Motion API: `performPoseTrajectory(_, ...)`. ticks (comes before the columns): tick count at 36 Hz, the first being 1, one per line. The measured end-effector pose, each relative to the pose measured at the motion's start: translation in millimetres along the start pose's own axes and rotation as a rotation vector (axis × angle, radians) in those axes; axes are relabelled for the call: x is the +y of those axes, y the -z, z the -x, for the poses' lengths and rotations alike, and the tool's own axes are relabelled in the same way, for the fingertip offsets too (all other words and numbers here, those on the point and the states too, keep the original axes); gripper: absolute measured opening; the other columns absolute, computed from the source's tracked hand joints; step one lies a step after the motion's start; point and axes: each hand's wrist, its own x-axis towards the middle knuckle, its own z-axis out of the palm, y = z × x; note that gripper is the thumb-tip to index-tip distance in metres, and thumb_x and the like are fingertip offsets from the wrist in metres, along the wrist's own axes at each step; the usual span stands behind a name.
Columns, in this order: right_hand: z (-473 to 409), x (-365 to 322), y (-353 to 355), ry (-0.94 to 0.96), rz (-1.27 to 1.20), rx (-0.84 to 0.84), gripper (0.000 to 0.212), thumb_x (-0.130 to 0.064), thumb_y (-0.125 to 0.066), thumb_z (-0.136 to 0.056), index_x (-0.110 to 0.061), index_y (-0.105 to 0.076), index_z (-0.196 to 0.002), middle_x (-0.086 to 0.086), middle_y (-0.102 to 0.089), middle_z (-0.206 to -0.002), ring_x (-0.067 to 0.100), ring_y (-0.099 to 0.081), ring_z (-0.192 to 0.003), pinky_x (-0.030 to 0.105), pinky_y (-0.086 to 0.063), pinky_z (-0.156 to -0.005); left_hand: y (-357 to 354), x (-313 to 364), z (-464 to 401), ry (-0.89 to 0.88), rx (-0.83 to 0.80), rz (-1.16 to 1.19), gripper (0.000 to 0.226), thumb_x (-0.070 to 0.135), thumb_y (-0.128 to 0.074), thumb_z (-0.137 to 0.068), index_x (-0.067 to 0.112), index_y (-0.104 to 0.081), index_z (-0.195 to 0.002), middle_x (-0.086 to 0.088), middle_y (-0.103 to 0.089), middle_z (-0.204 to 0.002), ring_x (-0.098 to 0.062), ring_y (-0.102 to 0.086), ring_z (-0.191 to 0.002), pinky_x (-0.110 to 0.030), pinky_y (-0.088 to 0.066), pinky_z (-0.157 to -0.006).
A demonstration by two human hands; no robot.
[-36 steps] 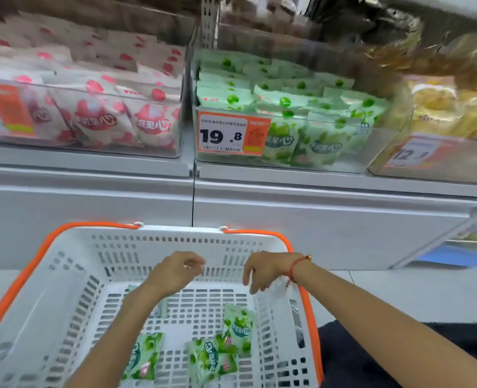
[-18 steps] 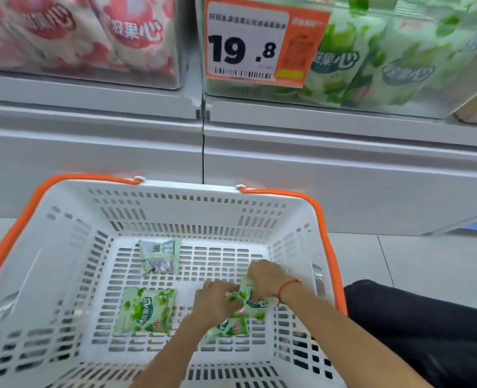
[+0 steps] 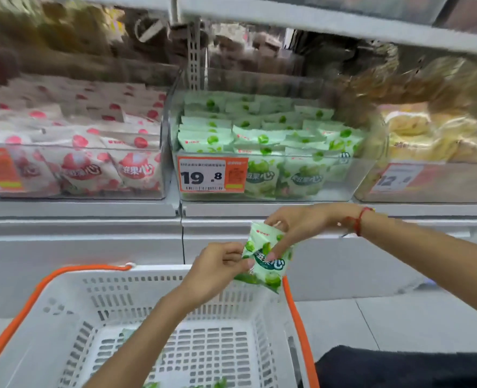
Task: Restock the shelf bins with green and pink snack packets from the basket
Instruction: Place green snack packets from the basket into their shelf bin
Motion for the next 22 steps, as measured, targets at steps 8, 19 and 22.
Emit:
performPoseTrajectory(8, 128.8, -4.9, 61.1, 0.157, -0.13, 0.572, 0.026, -0.038, -0.075, -0.063, -0.024, -0.071, -0.084, -0.01, -0.074, -0.079, 0.001, -0.065, -0.071, 0.02, -0.05, -0.064, -11.4, 93.0, -24.4, -0.538, 0.4, -0.439, 0.022, 0.048, -0.062, -0.087, 0.036, -0.065, -0.105, 0.025, -0.064, -0.105, 0.005, -0.053, -0.105, -0.015, -0.04, -0.088)
performPoseTrajectory(19, 134.6, -3.6, 162.3, -0.189, 0.456, 0.842, 0.023, -0.036, -0.082, -0.07, -0.017, -0.071, -0.077, 0.007, -0.048, -0.054, 0.014, -0.042, -0.055, 0.026, -0.032, -0.051, 0.9, 135.8, -86.7, -0.54, 0.278, -1.341, 0.072, 0.057, 0.003, -0.087, 0.034, -0.029, -0.147, 0.009, -0.036, -0.151, -0.013, -0.028, -0.14, -0.034, -0.018, -0.115)
performPoseTrajectory(22, 109.3, -13.1, 169.4, -0.245, 0.583, 0.649, 0.027, -0.031, -0.082, -0.07, -0.011, -0.074, -0.086, 0.007, -0.066, -0.071, 0.019, -0.055, -0.067, 0.023, -0.042, -0.058, 0.1, 136.2, -86.2, -0.544, 0.281, -1.36, 0.073, 0.056, 0.007, -0.086, 0.035, -0.027, -0.147, 0.011, -0.034, -0.151, -0.011, -0.027, -0.14, -0.032, -0.018, -0.114)
